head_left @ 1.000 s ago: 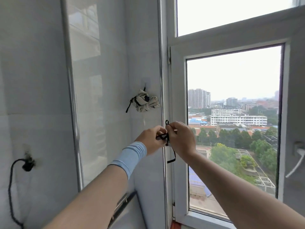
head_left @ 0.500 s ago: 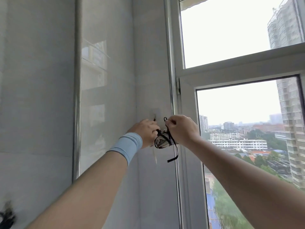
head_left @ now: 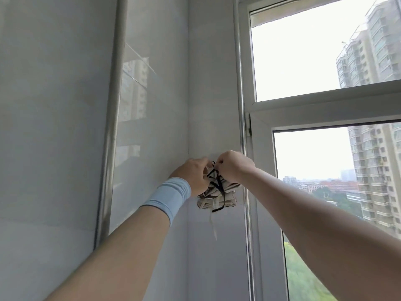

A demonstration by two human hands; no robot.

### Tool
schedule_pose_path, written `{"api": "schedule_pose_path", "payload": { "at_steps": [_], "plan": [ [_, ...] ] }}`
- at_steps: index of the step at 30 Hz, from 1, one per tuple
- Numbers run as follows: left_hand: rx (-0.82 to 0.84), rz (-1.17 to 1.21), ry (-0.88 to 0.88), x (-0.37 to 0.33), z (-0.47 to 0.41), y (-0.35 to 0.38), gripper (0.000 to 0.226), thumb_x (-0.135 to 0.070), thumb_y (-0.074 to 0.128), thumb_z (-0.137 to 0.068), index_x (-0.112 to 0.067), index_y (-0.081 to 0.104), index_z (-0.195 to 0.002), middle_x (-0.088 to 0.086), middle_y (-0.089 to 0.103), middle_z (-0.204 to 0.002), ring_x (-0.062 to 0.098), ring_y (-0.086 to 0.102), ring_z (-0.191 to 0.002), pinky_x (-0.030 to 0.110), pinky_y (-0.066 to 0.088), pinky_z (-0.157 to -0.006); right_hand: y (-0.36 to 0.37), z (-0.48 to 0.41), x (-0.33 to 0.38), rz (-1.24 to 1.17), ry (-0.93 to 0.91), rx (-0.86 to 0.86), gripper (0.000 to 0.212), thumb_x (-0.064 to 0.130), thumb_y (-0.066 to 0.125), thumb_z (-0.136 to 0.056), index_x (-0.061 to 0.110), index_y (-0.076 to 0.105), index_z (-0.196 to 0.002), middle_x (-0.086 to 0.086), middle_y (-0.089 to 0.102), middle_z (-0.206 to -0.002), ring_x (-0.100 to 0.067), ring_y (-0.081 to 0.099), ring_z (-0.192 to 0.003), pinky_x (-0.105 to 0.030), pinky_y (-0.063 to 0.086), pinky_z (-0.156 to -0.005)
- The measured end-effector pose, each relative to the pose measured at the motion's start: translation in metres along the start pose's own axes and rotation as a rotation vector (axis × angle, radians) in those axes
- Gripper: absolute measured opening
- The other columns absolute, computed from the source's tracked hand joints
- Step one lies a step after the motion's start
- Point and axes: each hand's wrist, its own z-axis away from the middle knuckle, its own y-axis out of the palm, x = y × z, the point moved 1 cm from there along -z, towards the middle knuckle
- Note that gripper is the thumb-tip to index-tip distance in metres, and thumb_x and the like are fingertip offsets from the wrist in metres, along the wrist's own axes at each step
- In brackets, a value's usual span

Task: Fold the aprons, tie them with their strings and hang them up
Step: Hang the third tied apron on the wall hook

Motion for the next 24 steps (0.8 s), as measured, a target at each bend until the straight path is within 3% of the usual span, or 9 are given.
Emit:
{"api": "schedule_pose_path", "payload": {
  "at_steps": [3, 6, 11, 14, 19, 22, 24],
  "plan": [
    [0.011, -0.022, -0.006, 0.005, -0.003, 0.007, 0.050, -0.025, 0.038, -0.083, -0.043, 0.046, -0.129, -0.006, 0.063, -0.114, 0.021, 0.062, -0.091, 0.036, 0.054, -0.080, 0.008, -0.008, 0.000, 0.014, 0.020, 0.025, 0.024, 0.026, 0.049, -0.093, 0.029, 0.073, -0.099, 0.000, 0.068, -0.090, -0.023, 0.062, -0.074, -0.022, 0.035, -0.050],
    [-0.043, -0.008, 0.002, 0.005, -0.005, 0.009, 0.052, -0.022, 0.038, -0.088, -0.040, 0.045, -0.136, -0.007, 0.063, -0.123, 0.022, 0.062, -0.097, 0.036, 0.053, -0.085, 0.011, -0.015, 0.000, 0.030, 0.051, 0.041, 0.023, 0.025, 0.050, -0.092, 0.028, 0.072, -0.098, 0.000, 0.068, -0.091, -0.023, 0.062, -0.073, -0.021, 0.034, -0.050],
    [0.023, -0.035, -0.013, 0.002, -0.013, 0.008, 0.047, -0.024, 0.034, -0.094, -0.043, 0.052, -0.133, -0.005, 0.060, -0.130, 0.025, 0.058, -0.109, 0.036, 0.048, -0.093, 0.014, -0.022, -0.001, 0.058, 0.086, 0.062, 0.022, 0.023, 0.050, -0.088, 0.022, 0.071, -0.094, -0.002, 0.068, -0.086, -0.022, 0.060, -0.068, -0.022, 0.039, -0.053],
    [0.067, -0.034, -0.050, 0.000, -0.017, 0.009, 0.046, -0.027, 0.033, -0.092, -0.046, 0.054, -0.129, -0.003, 0.062, -0.126, 0.027, 0.059, -0.106, 0.037, 0.049, -0.092, 0.014, -0.022, 0.002, 0.083, 0.094, 0.083, 0.018, 0.021, 0.049, -0.088, 0.015, 0.067, -0.091, -0.002, 0.063, -0.079, -0.019, 0.055, -0.062, -0.023, 0.039, -0.053],
    [0.099, -0.045, -0.120, 0.002, -0.018, 0.012, 0.057, -0.039, 0.023, -0.080, -0.031, 0.066, -0.117, 0.000, 0.067, -0.111, 0.024, 0.062, -0.090, 0.037, 0.053, -0.085, 0.012, -0.018, 0.005, 0.094, 0.123, 0.120, 0.015, 0.023, 0.050, -0.092, 0.013, 0.055, -0.083, -0.002, 0.056, -0.075, -0.019, 0.052, -0.063, -0.028, 0.044, -0.061],
    [0.090, -0.034, -0.133, 0.002, -0.016, 0.012, 0.061, -0.039, 0.022, -0.074, -0.026, 0.068, -0.112, 0.004, 0.068, -0.107, 0.025, 0.063, -0.088, 0.038, 0.054, -0.084, 0.013, -0.017, 0.006, 0.063, 0.137, 0.235, 0.023, 0.014, 0.039, -0.099, 0.007, 0.060, -0.108, -0.006, 0.060, -0.093, -0.024, 0.051, -0.079, -0.032, 0.044, -0.071],
    [0.076, -0.033, -0.138, 0.001, -0.015, 0.015, 0.062, -0.040, 0.022, -0.073, -0.025, 0.068, -0.111, 0.003, 0.068, -0.110, 0.026, 0.063, -0.093, 0.038, 0.053, -0.086, 0.014, -0.013, 0.004, 0.092, 0.128, 0.256, 0.030, 0.013, 0.035, -0.101, 0.005, 0.060, -0.115, -0.008, 0.061, -0.097, -0.025, 0.050, -0.079, -0.031, 0.044, -0.068]
  ]
}}
